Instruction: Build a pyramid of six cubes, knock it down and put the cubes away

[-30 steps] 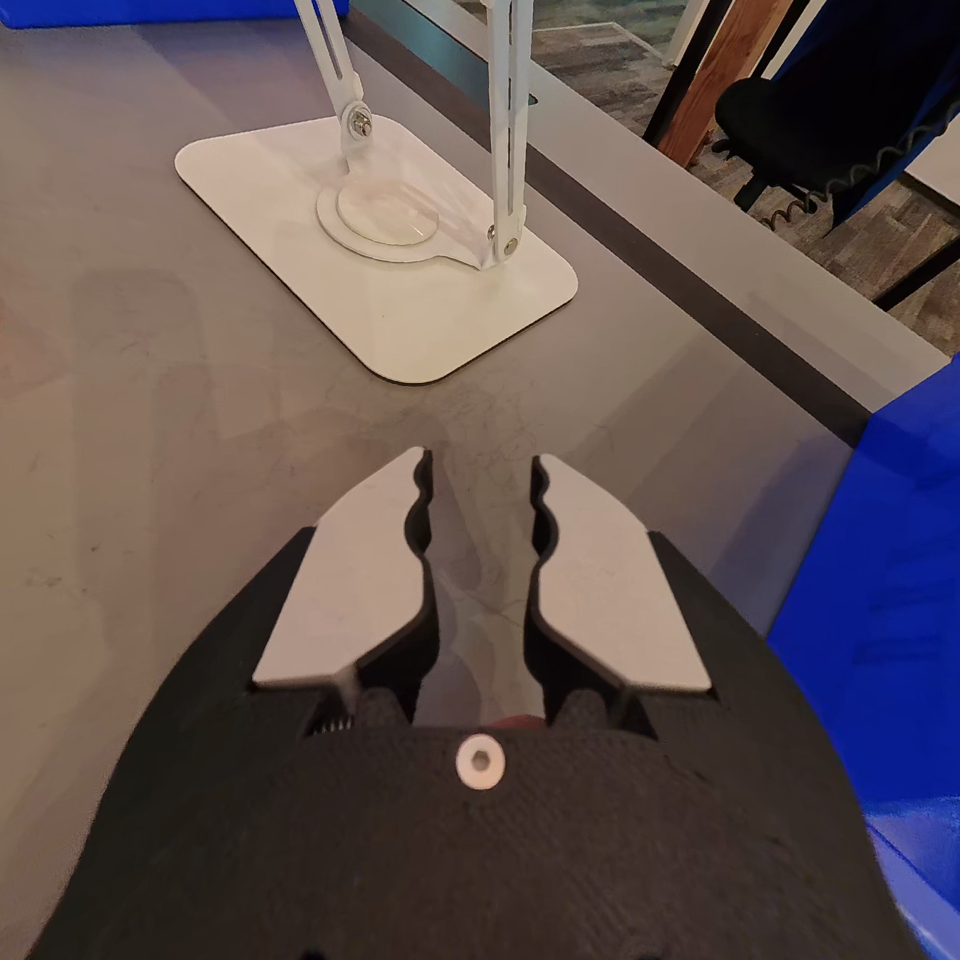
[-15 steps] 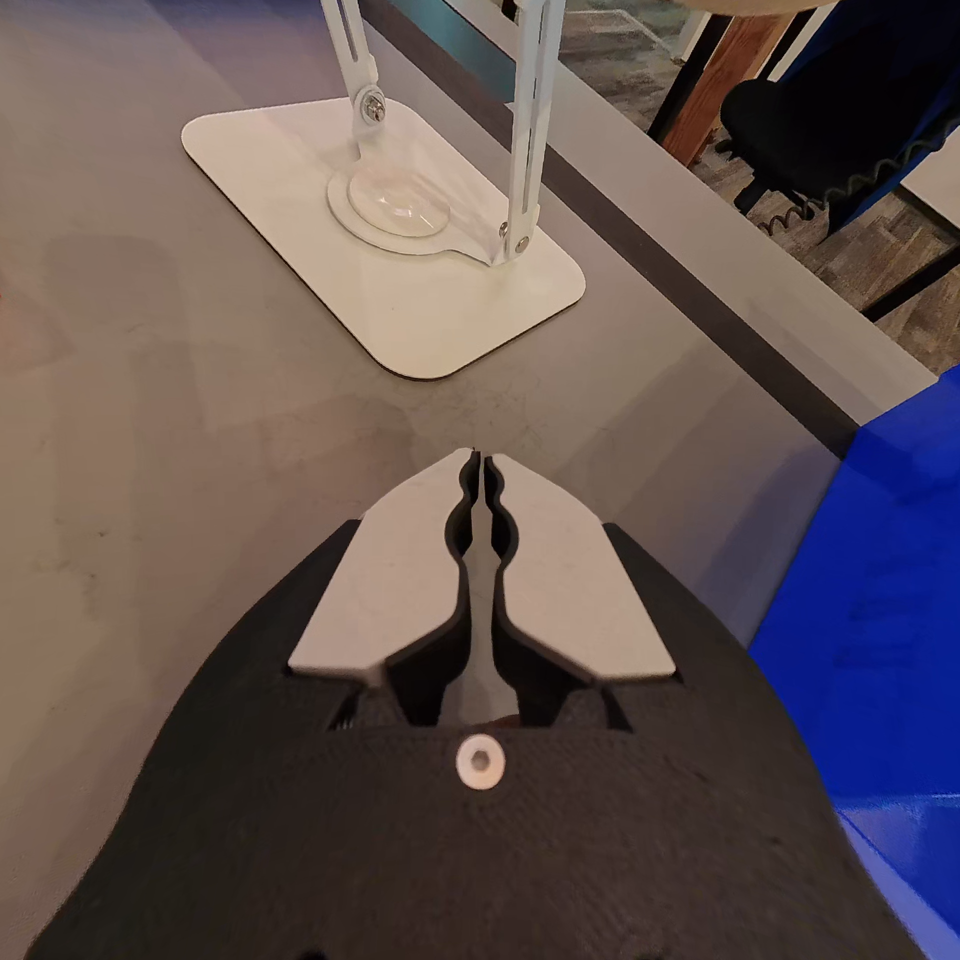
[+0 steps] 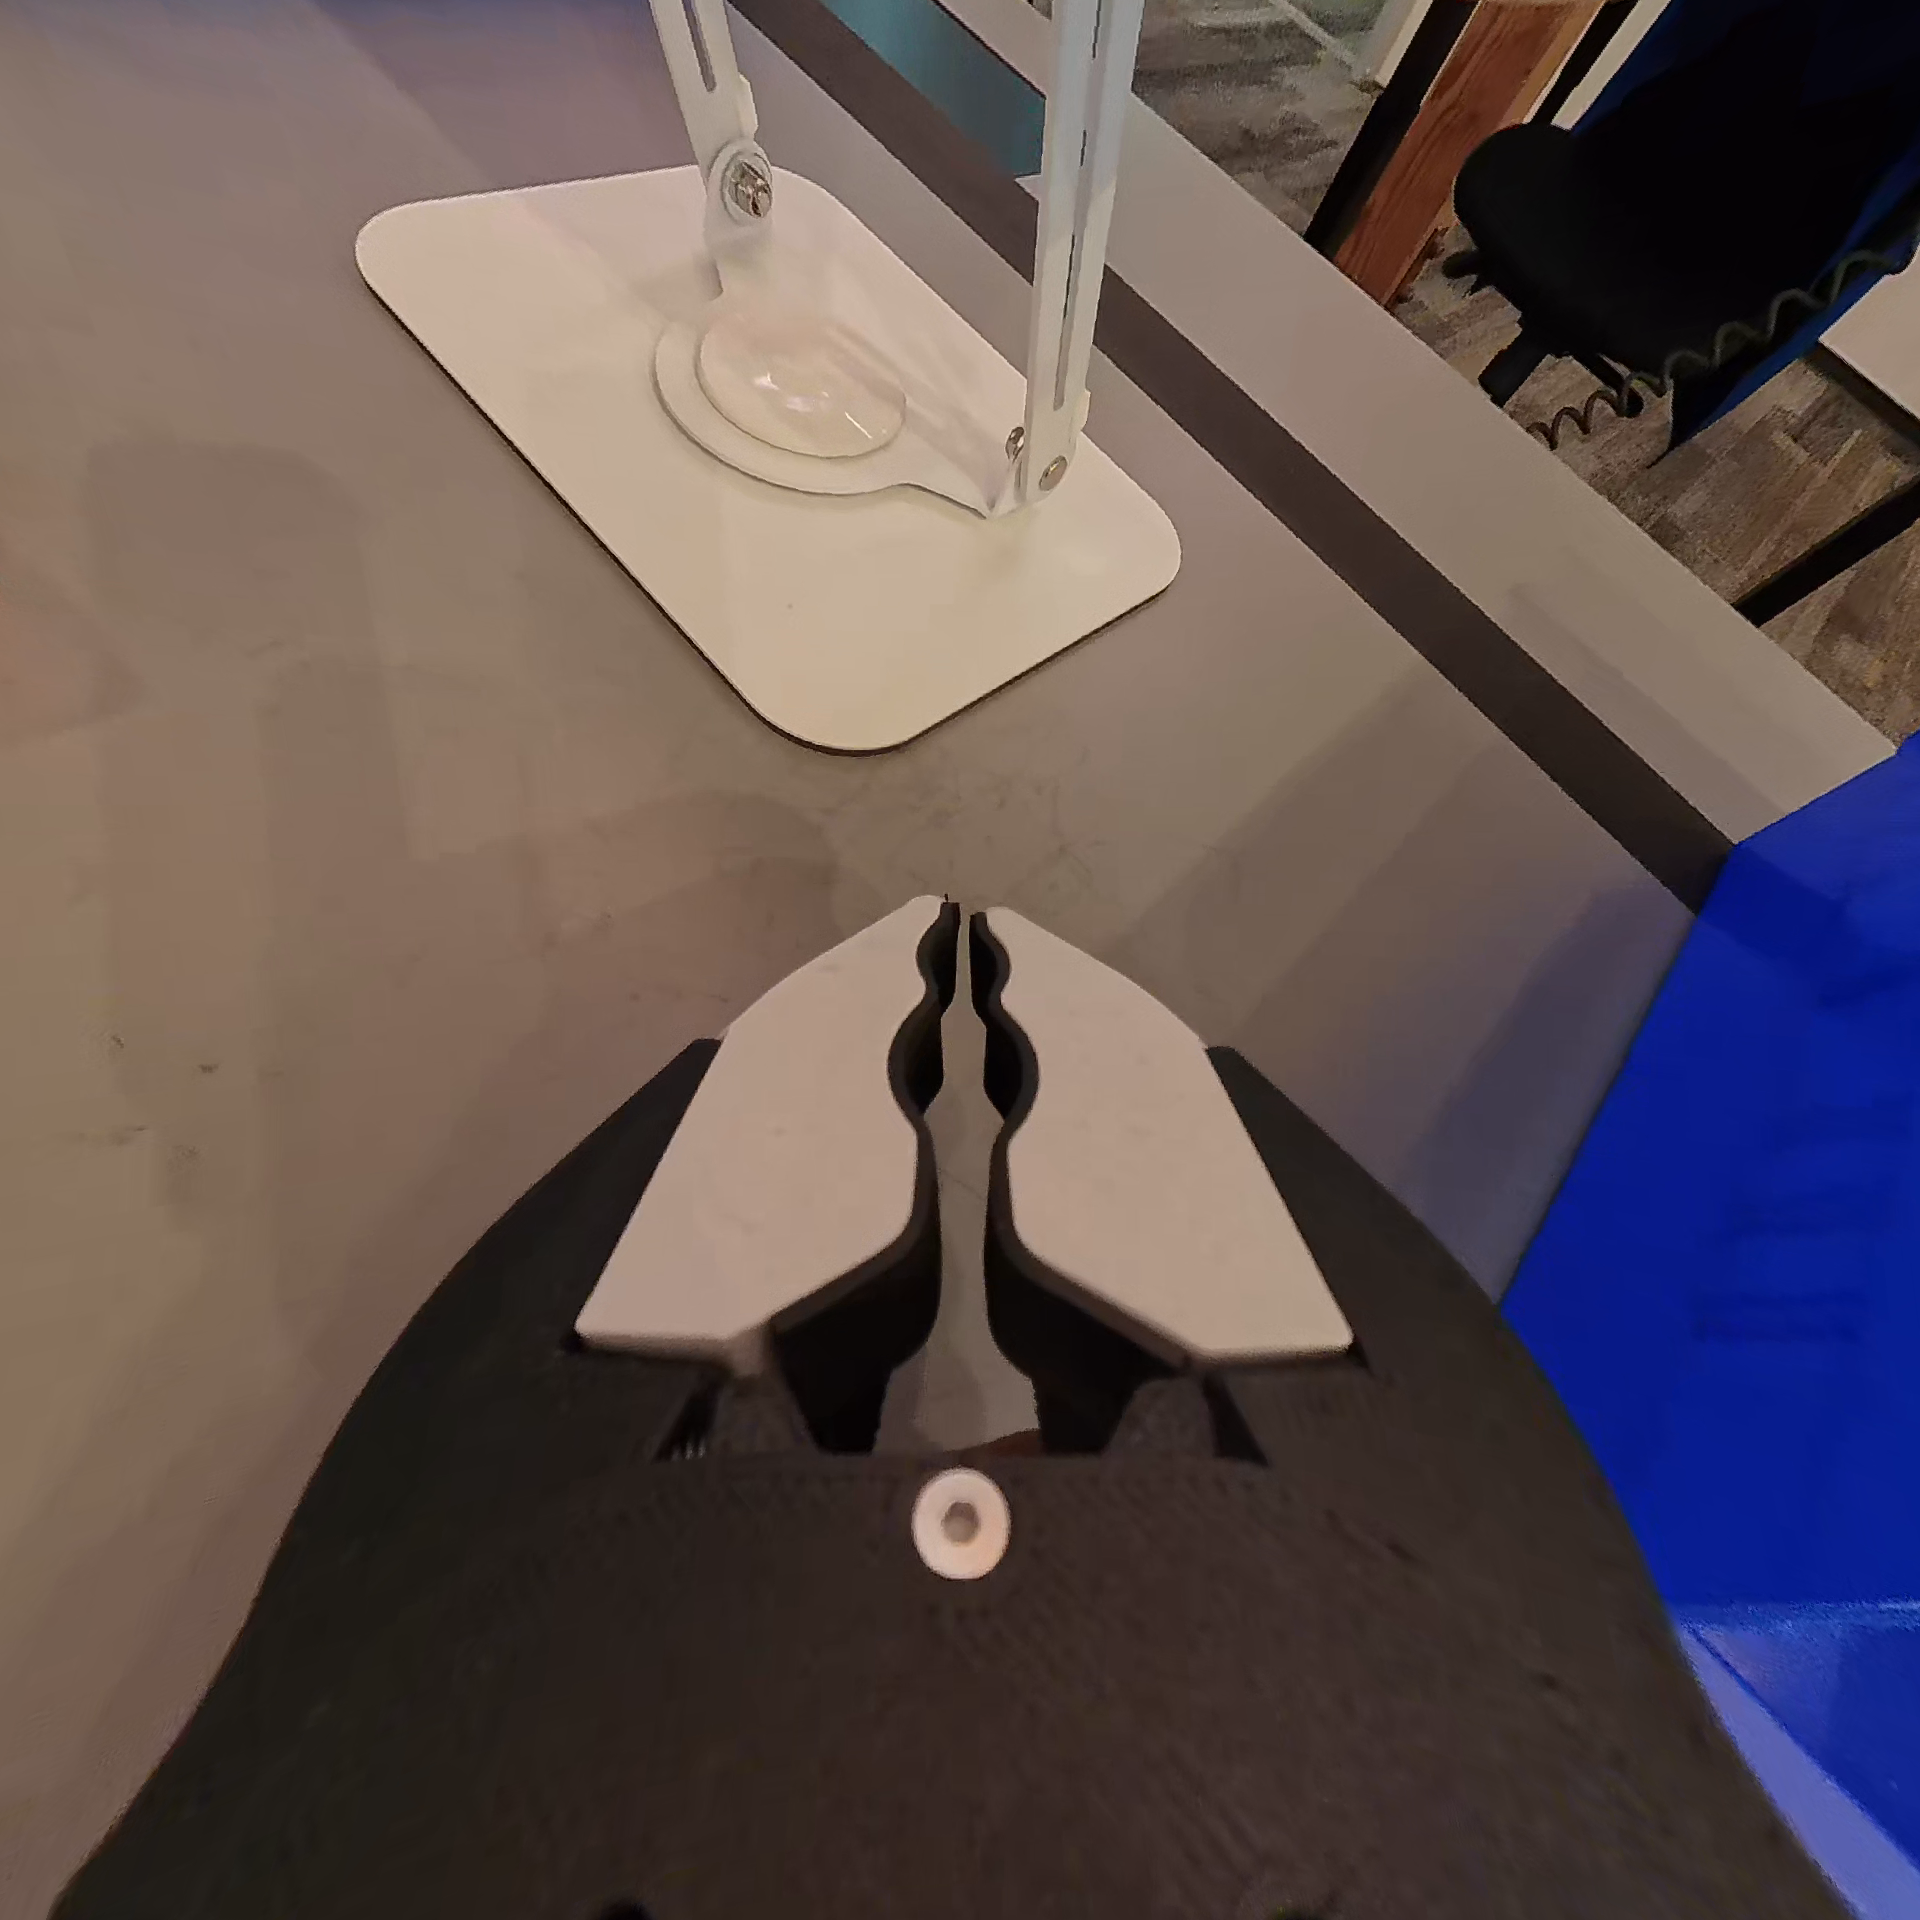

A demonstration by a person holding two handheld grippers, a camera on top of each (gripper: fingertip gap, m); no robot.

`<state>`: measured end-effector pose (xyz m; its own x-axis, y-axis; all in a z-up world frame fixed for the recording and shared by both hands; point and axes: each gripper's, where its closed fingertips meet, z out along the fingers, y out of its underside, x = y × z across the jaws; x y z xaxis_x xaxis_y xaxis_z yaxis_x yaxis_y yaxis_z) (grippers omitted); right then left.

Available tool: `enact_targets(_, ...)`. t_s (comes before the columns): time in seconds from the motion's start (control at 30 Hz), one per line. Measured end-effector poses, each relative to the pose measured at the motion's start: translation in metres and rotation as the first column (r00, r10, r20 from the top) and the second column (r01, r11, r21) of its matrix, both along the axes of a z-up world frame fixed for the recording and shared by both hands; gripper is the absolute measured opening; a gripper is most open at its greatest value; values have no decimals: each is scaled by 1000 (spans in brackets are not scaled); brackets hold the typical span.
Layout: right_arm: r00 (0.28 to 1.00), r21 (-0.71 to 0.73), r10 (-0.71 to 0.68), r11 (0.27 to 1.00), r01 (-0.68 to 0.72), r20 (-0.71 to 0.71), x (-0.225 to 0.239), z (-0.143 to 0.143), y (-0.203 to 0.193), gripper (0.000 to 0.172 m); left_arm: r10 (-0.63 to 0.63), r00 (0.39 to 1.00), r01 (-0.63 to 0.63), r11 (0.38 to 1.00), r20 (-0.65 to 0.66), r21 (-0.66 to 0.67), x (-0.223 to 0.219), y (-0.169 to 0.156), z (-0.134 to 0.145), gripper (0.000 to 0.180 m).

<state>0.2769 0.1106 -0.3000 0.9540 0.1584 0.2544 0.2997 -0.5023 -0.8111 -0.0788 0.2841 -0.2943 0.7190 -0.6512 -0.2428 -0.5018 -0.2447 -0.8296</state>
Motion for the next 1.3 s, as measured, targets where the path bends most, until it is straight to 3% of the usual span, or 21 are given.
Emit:
enact_targets(0.03,1000,1,1,1000,-1,2,-1,1,0,1,-94,995,93,994,-21,-61,44,-20,-12,0)
enact_targets(0.07,1000,1,2,1000,-3,7,-1,1,0,1,-199,979,195,974,-31,-114,89,-47,-21,0)
enact_targets(0.13,1000,5,-7,1000,7,17,1,3,-2,0,-339,935,337,941,-107,-42,154,-90,-15,0)
enact_targets(0.2,999,14,-36,999,36,11,9,6,-4,0,-393,918,391,919,-46,-47,182,-107,-1,0)
enact_targets(0.27,998,47,-66,997,67,-24,17,16,-8,0,-356,933,357,934,-45,2,175,-91,10,0)
enact_targets(0.43,992,111,-99,988,107,-74,31,34,-14,0,-253,965,253,967,-67,-6,121,-46,-8,0)
enact_targets(0.63,981,205,-92,970,127,-171,41,56,-22,0,-240,969,242,970,53,-39,110,-36,0,0)
enact_targets(0.73,992,205,-49,976,71,-112,14,59,-18,0,-277,961,277,960,22,-28,116,-44,-3,0)
enact_targets(0.87,989,214,144,966,-148,36,-75,62,-2,0,-309,951,309,951,3,-9,122,-49,-3,0)
enact_targets(0.97,934,106,284,944,-312,218,-132,40,4,0,-316,949,316,948,6,-22,125,-50,-6,0)
enact_targets(1.07,868,45,402,901,-432,292,-172,26,3,0,-321,947,321,947,4,-13,126,-51,-6,0)
enact_targets(1.17,838,28,435,883,-469,331,-185,24,0,0,-327,945,327,945,8,-14,128,-52,-6,0)
enact_targets(1.3,862,92,368,902,-422,349,-164,46,-4,0,-347,938,347,938,7,9,132,-56,-3,0)
